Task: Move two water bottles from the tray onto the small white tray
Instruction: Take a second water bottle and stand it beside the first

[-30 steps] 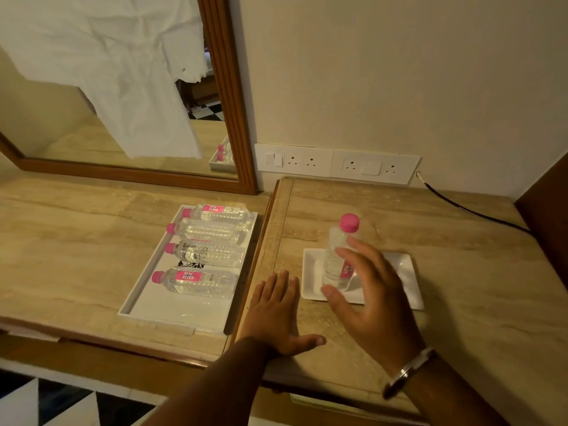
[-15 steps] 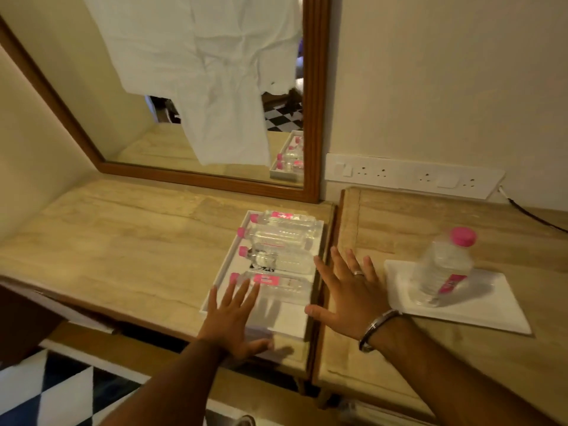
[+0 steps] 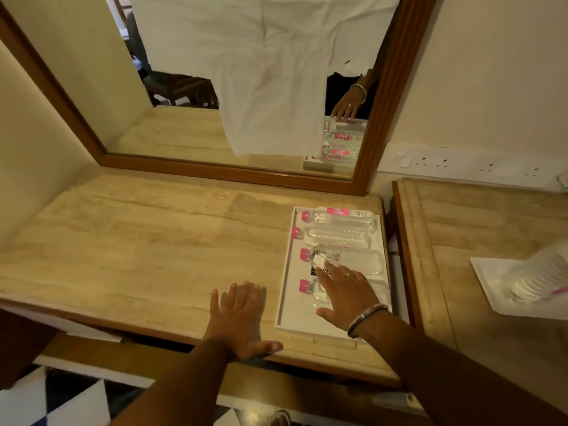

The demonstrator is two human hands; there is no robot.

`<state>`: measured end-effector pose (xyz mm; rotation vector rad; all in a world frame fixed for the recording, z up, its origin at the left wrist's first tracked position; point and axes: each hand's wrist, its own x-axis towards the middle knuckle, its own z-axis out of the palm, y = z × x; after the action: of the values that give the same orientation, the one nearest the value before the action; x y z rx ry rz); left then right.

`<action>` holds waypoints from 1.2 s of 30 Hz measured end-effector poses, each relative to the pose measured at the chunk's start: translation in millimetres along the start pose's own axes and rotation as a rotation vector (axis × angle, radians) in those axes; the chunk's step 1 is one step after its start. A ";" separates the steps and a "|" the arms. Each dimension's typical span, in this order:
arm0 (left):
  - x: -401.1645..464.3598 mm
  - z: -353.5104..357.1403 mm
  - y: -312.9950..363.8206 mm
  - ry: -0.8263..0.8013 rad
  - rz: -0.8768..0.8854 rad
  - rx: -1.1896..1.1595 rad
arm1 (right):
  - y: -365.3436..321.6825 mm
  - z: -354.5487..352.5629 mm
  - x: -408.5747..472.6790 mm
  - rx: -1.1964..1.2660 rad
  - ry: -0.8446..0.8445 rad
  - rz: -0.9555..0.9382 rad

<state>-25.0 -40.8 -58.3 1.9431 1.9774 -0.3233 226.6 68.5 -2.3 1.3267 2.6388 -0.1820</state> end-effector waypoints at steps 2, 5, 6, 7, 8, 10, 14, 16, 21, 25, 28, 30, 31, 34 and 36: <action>9.5 4.0 -3.4 0.015 0.015 -0.024 | -9.1 1.7 8.9 -0.049 -0.012 -0.019; 19.2 9.8 -5.2 0.003 0.026 -0.061 | -17.2 3.1 20.0 -0.116 -0.063 -0.005; 22.9 12.2 -5.9 0.005 0.030 -0.067 | -20.2 4.3 24.0 -0.138 -0.067 0.007; 26.4 13.7 -6.1 0.002 0.032 -0.068 | -23.2 5.0 27.0 -0.147 -0.069 0.019; 30.1 14.9 -5.5 -0.002 0.034 -0.070 | -25.9 6.6 29.4 -0.141 -0.067 0.032; 36.4 18.8 -3.8 -0.002 0.035 -0.068 | -30.9 10.8 34.1 -0.125 -0.041 0.059; 43.4 30.4 -2.5 0.051 0.035 -0.024 | -37.4 15.2 38.3 -0.166 0.036 0.064; 44.4 34.3 -3.7 0.074 0.046 -0.011 | -35.7 9.5 38.7 -0.123 0.092 0.050; 46.8 37.1 -3.3 0.112 0.071 -0.018 | -14.9 -28.7 22.0 0.167 0.351 0.122; 45.6 37.3 -2.2 0.105 0.068 -0.009 | 11.9 -56.5 -1.6 0.398 0.553 0.306; 44.8 36.8 -3.6 0.120 0.062 -0.003 | 23.3 -63.0 -16.7 0.492 0.594 0.432; 45.0 36.5 -3.9 0.118 0.069 -0.004 | 25.7 -62.6 -24.8 0.520 0.588 0.462; 44.5 36.6 -3.1 0.112 0.071 -0.004 | 26.8 -62.7 -29.3 0.534 0.584 0.468; 44.5 36.6 -2.6 0.104 0.065 0.012 | 30.7 -64.0 -39.2 0.593 0.572 0.458; 45.0 36.2 -2.2 0.103 0.062 0.016 | 32.0 -63.5 -46.3 0.621 0.570 0.434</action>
<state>-24.0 -14.1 -109.5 2.0646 1.9780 -0.2273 272.7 63.4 68.8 2.4291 2.7259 -0.6922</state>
